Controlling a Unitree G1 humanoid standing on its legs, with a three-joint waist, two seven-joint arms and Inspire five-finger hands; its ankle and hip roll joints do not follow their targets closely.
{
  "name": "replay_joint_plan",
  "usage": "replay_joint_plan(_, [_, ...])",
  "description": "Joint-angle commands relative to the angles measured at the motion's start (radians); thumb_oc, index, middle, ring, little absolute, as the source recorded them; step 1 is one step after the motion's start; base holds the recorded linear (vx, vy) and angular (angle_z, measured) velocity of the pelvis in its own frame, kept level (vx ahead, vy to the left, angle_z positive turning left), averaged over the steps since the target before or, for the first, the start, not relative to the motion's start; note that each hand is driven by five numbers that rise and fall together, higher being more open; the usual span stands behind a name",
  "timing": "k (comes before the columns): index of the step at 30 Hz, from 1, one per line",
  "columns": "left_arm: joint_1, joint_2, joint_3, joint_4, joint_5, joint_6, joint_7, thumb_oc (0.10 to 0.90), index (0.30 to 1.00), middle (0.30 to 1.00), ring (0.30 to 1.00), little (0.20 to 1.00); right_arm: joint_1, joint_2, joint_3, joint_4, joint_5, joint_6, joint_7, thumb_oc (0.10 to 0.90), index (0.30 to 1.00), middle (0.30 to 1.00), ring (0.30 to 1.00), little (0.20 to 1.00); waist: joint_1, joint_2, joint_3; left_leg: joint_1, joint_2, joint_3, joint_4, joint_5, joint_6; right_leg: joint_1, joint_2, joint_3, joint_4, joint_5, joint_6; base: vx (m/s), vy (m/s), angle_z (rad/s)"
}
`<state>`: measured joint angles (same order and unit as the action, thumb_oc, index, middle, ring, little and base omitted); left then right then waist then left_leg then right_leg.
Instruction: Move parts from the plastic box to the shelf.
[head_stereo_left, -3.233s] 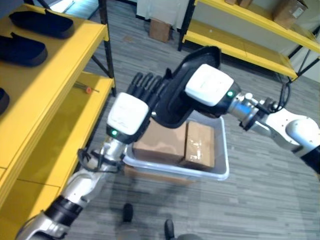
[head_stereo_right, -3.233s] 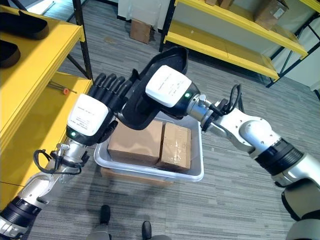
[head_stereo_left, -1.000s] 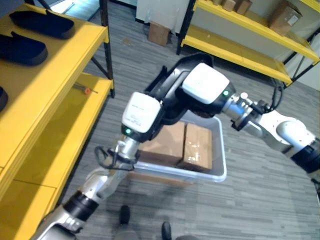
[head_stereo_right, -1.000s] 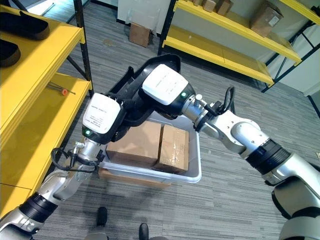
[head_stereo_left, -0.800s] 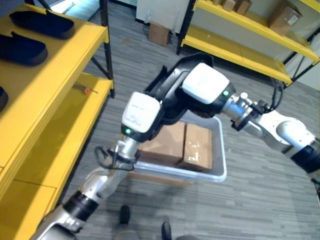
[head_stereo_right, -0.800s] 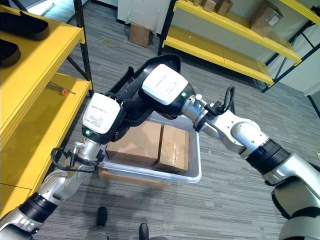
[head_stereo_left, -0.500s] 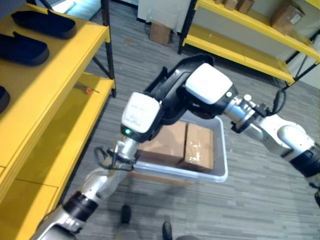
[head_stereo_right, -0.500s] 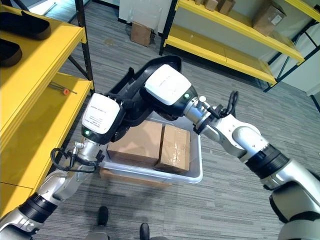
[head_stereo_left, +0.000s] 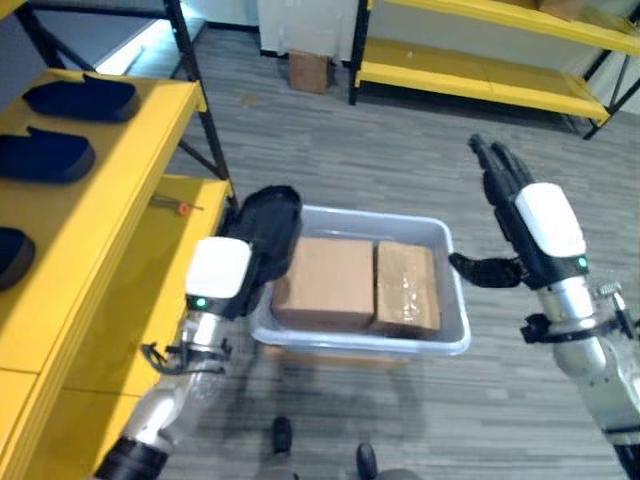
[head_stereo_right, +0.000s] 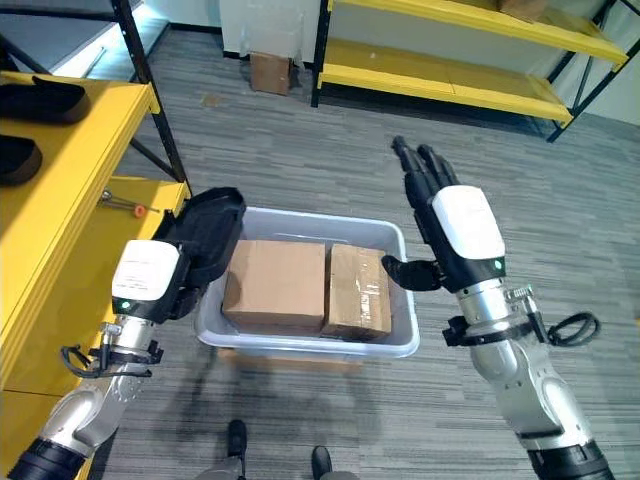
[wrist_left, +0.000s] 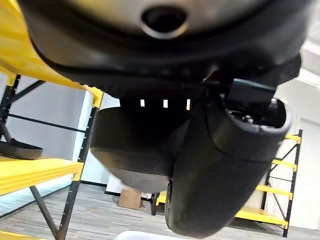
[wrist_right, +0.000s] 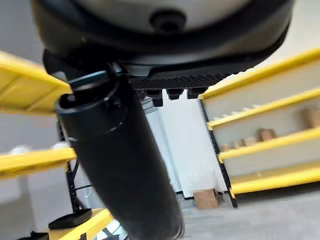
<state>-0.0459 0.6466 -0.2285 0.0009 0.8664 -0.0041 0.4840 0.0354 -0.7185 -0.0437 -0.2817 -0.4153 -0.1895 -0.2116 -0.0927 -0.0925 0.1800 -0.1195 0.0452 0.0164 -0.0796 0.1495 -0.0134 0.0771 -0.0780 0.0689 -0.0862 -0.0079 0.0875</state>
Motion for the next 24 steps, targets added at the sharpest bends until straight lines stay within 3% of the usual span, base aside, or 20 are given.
replay_joint_plan(1, [-0.080,0.016,0.072,-0.046,-0.030,-0.045,0.070,0.400,0.300,0.300,0.300,0.300,-0.009,0.010,-0.059,-0.042,0.087,-0.056,-0.038,0.900,1.000,1.000,1.000,1.000,-0.010,-0.001,-0.171,0.092,0.053,-0.003,-0.003,-0.130,-0.010,-0.110,0.007,0.019,0.120,-0.046,0.004,-0.01,-0.036,0.00])
replay_joint_plan(3, [-0.065,0.018,0.080,-0.050,-0.030,-0.047,0.068,0.400,0.300,0.300,0.300,0.300,0.019,0.032,-0.068,-0.045,0.094,-0.060,-0.037,0.900,1.000,1.000,1.000,1.000,-0.014,0.003,-0.175,0.094,0.054,-0.001,-0.003,-0.130,-0.011,-0.111,0.008,0.020,0.124,-0.048,0.003,0.00,0.000,0.00])
replay_joint_plan(10, [0.036,-0.004,0.113,-0.082,-0.074,-0.080,0.064,0.400,0.300,0.300,0.300,0.300,0.113,0.159,0.002,-0.019,0.135,-0.081,-0.036,0.900,1.000,1.000,1.000,1.000,-0.033,0.054,-0.169,0.112,0.070,-0.006,-0.005,-0.106,-0.023,-0.114,0.034,0.013,0.202,-0.096,-0.020,-0.05,-0.054,-0.02])
replay_joint_plan(18, [0.079,0.007,0.114,-0.131,-0.088,-0.103,0.055,0.400,0.300,0.300,0.300,0.300,0.052,0.134,0.064,-0.037,0.110,-0.093,-0.039,0.900,1.000,1.000,1.000,1.000,-0.023,0.085,-0.130,0.096,0.107,-0.038,-0.007,-0.041,-0.043,-0.155,0.090,-0.034,0.317,-0.162,-0.062,-0.13,-0.119,0.09])
replay_joint_plan(24, [0.049,0.019,0.081,-0.141,-0.102,-0.107,0.060,0.400,0.300,0.300,0.300,0.300,-0.082,0.104,0.154,-0.045,0.094,-0.096,-0.052,0.900,1.000,1.000,1.000,1.000,0.006,0.100,-0.065,0.036,0.129,-0.077,-0.008,0.029,-0.069,-0.216,0.127,-0.082,0.406,-0.203,-0.090,-0.18,-0.152,0.09])
